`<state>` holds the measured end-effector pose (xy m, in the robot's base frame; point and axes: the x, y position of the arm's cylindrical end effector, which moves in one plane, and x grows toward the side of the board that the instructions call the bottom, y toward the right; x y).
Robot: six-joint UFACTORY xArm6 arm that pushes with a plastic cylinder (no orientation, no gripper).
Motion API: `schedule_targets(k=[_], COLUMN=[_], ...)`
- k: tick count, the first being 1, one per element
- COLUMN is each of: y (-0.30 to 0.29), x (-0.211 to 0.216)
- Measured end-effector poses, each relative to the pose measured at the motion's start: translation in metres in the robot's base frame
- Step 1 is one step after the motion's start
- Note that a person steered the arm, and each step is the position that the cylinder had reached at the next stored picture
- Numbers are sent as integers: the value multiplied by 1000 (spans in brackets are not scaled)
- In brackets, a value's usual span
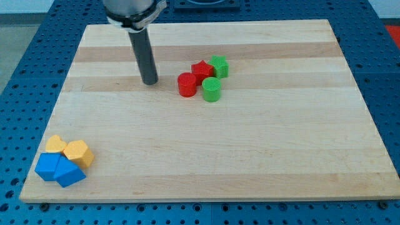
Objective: Adjust the group of blocks at the center of the board
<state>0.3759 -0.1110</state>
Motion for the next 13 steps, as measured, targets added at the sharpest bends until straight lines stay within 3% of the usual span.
schedule_targets(k=[7, 9, 13], y=[63, 64, 146], x=[40, 87, 71])
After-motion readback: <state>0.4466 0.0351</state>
